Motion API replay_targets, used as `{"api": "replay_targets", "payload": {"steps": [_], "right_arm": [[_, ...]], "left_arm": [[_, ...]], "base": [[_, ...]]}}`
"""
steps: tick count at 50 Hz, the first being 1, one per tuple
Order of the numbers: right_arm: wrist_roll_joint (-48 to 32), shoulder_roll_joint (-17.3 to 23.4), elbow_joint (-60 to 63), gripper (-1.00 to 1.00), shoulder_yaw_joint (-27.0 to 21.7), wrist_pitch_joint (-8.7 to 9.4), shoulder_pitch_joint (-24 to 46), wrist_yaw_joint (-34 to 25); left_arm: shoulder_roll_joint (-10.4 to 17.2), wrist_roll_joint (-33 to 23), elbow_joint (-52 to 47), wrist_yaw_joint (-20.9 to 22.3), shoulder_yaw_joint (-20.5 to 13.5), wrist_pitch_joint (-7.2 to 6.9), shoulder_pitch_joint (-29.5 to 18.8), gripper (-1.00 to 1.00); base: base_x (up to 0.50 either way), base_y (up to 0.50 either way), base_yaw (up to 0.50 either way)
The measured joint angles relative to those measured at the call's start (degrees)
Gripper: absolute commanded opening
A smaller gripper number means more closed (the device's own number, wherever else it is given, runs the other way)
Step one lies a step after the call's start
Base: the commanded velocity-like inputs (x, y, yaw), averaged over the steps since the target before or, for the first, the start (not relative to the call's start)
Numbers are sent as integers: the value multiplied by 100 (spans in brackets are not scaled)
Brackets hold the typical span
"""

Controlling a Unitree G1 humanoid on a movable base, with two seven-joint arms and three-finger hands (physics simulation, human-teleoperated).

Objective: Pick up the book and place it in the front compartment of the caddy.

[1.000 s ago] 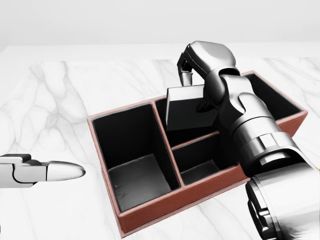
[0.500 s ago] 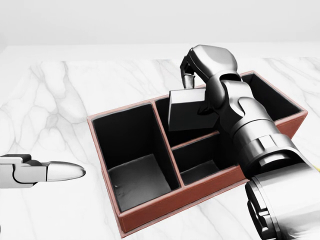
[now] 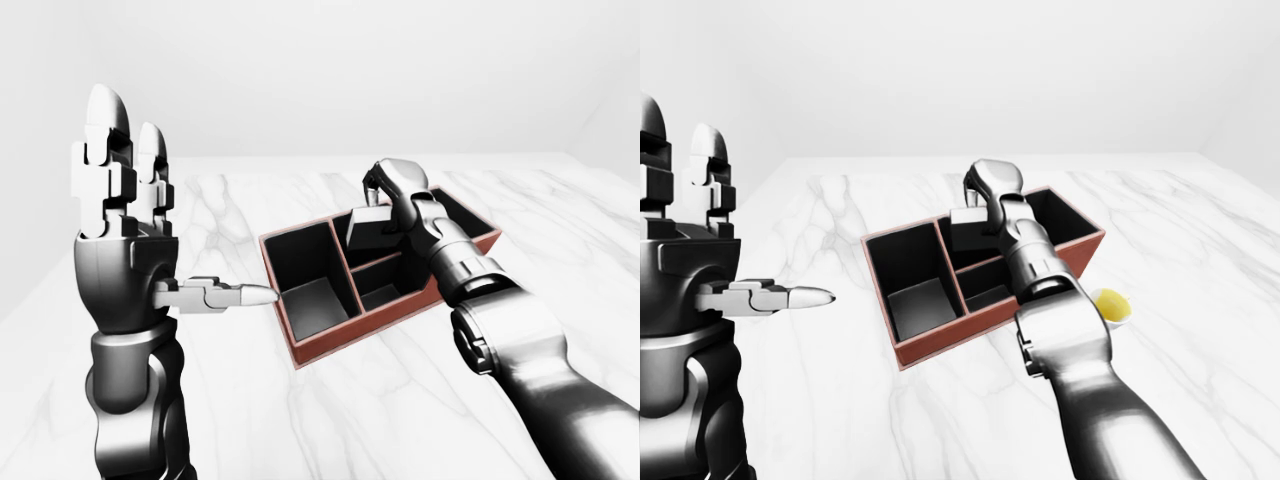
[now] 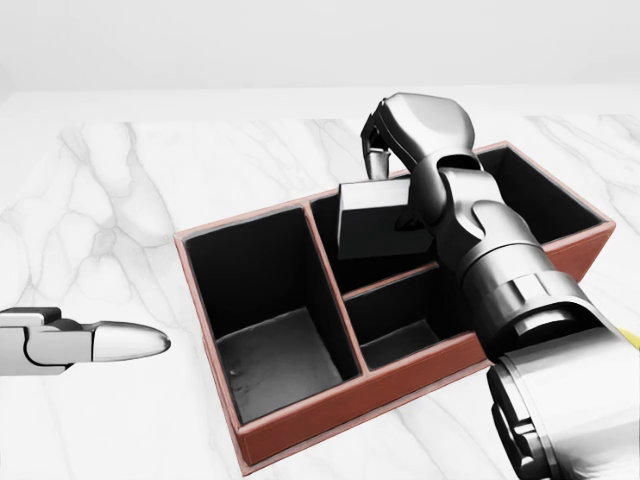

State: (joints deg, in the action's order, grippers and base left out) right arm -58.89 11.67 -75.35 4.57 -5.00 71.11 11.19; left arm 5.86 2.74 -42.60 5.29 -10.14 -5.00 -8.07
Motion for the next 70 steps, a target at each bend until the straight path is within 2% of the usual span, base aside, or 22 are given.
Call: {"api": "replay_targets", "payload": {"steps": [70], "right_arm": [[-101, -263, -137, -100, 3, 0, -186, 766]], "left_arm": [[6, 35, -58, -16, -22, 0, -16, 100]], "base": [[0, 0, 0]]}}
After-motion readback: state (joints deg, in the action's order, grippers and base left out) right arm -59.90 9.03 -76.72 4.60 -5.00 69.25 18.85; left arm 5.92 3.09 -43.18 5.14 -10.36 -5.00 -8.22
